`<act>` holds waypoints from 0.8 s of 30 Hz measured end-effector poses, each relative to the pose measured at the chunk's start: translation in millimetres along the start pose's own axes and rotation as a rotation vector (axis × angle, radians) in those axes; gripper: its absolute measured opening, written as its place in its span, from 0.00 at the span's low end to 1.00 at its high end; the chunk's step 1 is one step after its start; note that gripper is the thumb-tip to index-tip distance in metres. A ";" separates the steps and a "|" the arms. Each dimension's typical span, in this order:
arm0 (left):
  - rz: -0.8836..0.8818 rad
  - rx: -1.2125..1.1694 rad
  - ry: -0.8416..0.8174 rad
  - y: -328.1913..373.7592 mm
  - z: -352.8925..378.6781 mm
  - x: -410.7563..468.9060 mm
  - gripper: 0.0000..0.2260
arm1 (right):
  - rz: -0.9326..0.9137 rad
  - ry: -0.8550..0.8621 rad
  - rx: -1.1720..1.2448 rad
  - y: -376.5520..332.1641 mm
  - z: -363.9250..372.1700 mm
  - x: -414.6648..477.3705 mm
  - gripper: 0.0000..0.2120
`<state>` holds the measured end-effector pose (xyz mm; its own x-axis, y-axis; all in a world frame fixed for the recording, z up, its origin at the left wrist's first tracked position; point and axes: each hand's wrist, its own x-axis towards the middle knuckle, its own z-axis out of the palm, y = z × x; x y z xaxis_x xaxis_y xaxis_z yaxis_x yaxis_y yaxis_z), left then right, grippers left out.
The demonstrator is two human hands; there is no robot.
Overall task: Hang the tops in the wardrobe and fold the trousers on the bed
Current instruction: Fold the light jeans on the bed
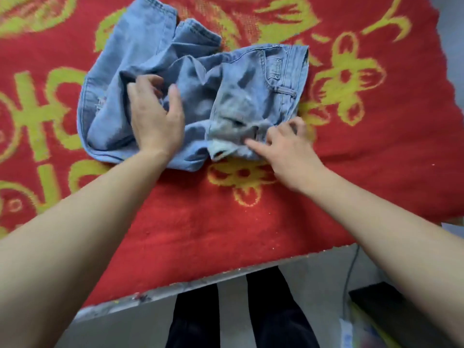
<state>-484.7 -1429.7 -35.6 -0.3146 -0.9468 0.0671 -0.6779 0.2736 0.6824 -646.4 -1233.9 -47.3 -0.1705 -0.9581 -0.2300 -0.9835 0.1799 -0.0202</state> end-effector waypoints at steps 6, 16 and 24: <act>-0.127 0.176 -0.555 12.1 37.4 -38.0 0.34 | -0.007 -0.171 0.050 -6.8 8.0 -12.3 0.19; -0.301 0.229 -0.455 -18.5 47.2 -73.6 0.21 | 1.152 0.079 0.879 57.4 -14.3 70.7 0.37; -0.992 -0.421 -0.563 -1.4 -30.2 -83.8 0.11 | 0.956 -0.115 2.006 42.3 -97.2 50.2 0.02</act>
<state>-437.3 -1355.9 -20.2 -0.0975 -0.4791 -0.8723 -0.5525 -0.7030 0.4478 -702.5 -1296.1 34.8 -0.3406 -0.4741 -0.8119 0.7064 0.4408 -0.5537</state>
